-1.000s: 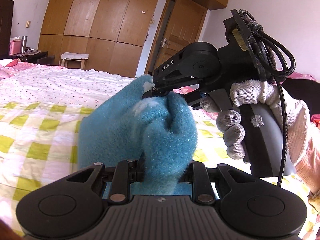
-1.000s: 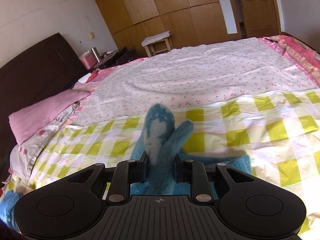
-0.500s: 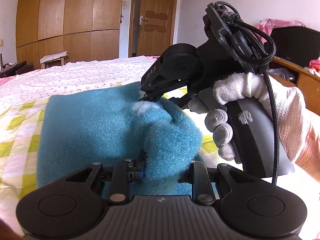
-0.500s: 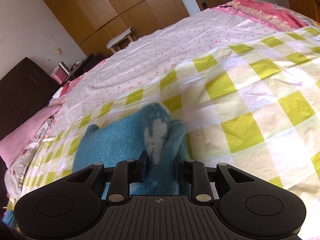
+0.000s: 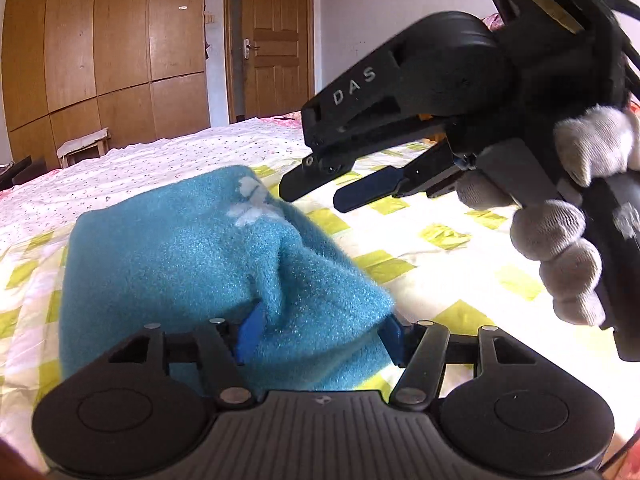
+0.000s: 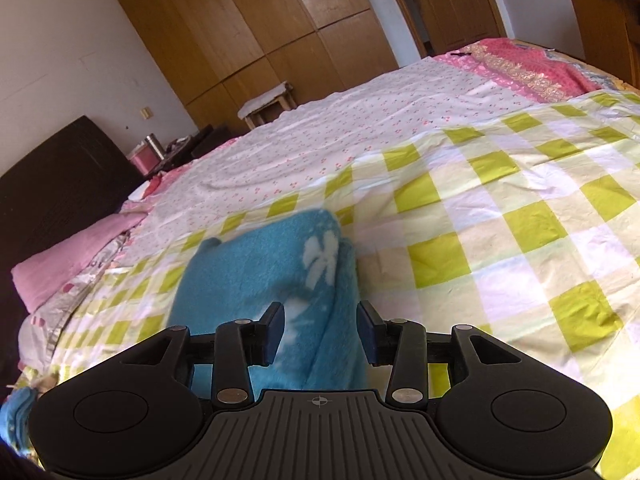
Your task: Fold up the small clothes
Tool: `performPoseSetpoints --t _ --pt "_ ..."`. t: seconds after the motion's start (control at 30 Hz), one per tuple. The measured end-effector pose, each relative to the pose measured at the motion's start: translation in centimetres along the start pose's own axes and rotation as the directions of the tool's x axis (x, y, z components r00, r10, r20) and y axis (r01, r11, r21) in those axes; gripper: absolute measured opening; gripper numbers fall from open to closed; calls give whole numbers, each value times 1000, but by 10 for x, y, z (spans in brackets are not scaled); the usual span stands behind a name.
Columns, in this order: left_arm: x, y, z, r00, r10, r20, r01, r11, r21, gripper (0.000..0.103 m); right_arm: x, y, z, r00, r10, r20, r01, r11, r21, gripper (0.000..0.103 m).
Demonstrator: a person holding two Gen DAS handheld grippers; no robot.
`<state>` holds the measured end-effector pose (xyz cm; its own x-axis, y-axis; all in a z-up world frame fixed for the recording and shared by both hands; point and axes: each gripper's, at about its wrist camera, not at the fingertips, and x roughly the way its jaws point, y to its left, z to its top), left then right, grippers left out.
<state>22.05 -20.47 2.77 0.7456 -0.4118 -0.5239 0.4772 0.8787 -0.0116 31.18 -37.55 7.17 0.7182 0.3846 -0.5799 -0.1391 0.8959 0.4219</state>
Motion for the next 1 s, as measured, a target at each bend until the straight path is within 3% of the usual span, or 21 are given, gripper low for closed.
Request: performPoseSetpoints --t 0.2,0.37,0.43,0.47,0.6,0.73,0.8,1.0 --pt "-53 12 -15 1000 -3 16 2 999 39 64 -16 17 -32 995 88 -54 -90 996 -25 40" --pt "-74 36 -14 999 52 9 -51 999 -10 64 -4 23 -49 993 33 -115 -40 997 -60 39" --pt "-72 48 -8 996 90 16 -89 995 -40 64 -1 21 -55 993 -8 -120 0 997 -72 19" --pt "-69 53 -5 994 104 18 -103 993 -62 64 0 18 -58 992 -28 -125 20 997 -70 13" --pt "-43 80 -1 982 189 7 -187 974 -131 65 -1 -6 -69 991 -50 -125 53 998 17 9" --pt "-9 114 -13 972 202 -119 -228 936 -268 65 -2 -16 -74 992 -35 -121 43 997 67 9" --pt "-11 125 -18 979 169 -117 -199 925 -323 65 -5 -14 -72 993 -32 -114 40 997 67 10" --pt "-25 127 -13 982 176 -67 -187 942 -278 65 -27 21 -57 995 -89 37 90 995 -44 29"
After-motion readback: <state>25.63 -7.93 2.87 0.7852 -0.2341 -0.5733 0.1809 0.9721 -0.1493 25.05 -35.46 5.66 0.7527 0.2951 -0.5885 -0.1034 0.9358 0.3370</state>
